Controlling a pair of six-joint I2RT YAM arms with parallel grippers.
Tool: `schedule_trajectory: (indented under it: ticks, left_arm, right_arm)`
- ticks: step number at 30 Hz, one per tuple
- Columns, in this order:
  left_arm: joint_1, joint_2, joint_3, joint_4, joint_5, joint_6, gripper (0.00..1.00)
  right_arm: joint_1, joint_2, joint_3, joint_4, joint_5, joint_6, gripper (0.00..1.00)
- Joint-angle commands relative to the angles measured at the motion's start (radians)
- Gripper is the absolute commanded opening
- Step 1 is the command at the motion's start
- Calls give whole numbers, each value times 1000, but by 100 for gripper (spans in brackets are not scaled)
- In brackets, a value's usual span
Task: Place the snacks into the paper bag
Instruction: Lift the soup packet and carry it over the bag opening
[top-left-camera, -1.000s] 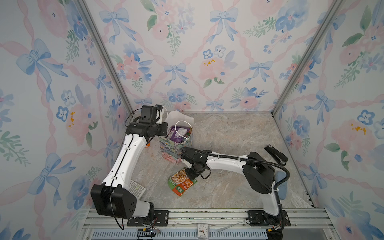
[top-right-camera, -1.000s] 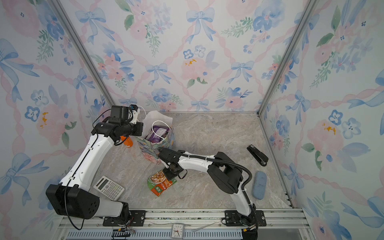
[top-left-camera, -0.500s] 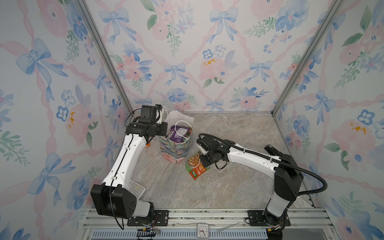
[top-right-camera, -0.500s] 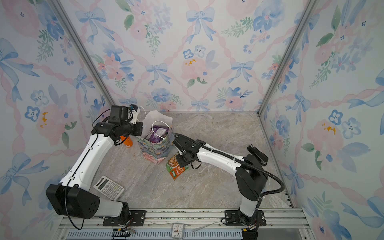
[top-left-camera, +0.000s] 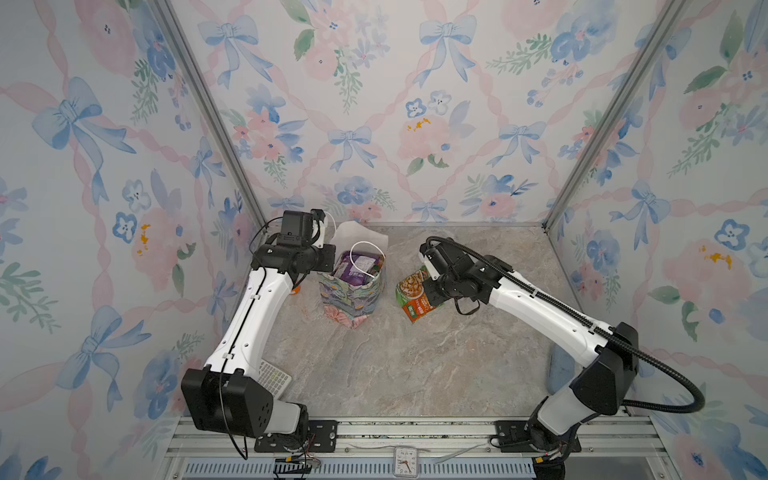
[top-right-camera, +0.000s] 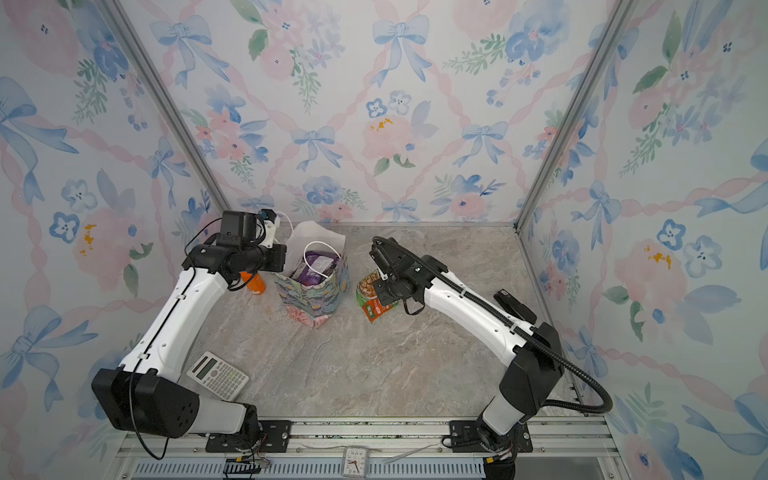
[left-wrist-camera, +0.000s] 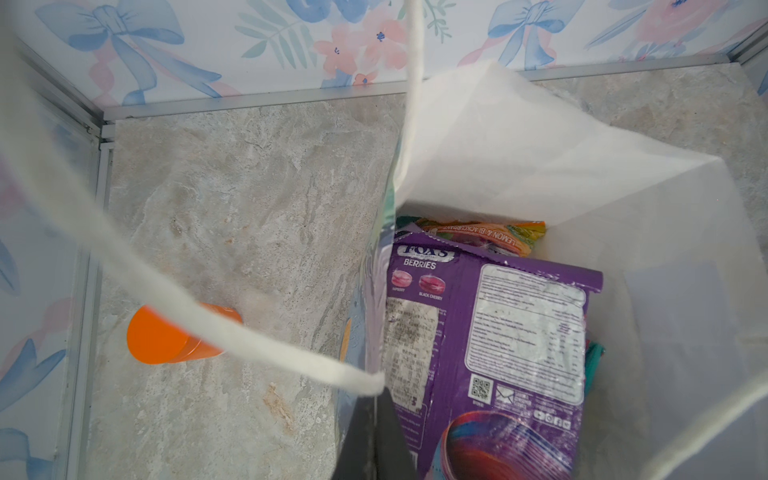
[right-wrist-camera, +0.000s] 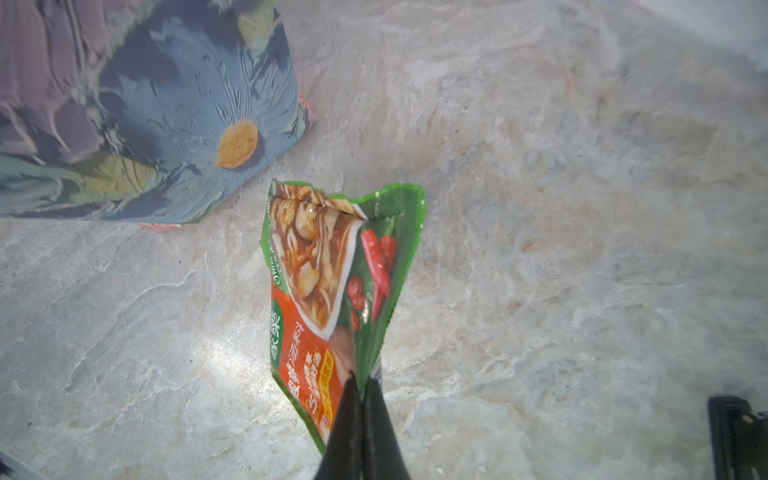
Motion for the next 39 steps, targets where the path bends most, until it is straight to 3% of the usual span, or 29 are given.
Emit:
schedule_trajectory:
  ticks: [1,12,28,39]
  left_arm:
    - [7,1,4,13,29,11,0]
    - [6,9,6,14,43,12,0]
    - [6,25,20,12,50,9,0]
    - [7,25,21,12,54,8,0]
  right_arm:
    - [-32,-34,94,-43,75,-55,0]
    - [-76,37,425,18,104,-158,0]
    - [-42,456,1097,-55,-60,-266,0]
    - [20,545,1116,-31,-137,-338,0]
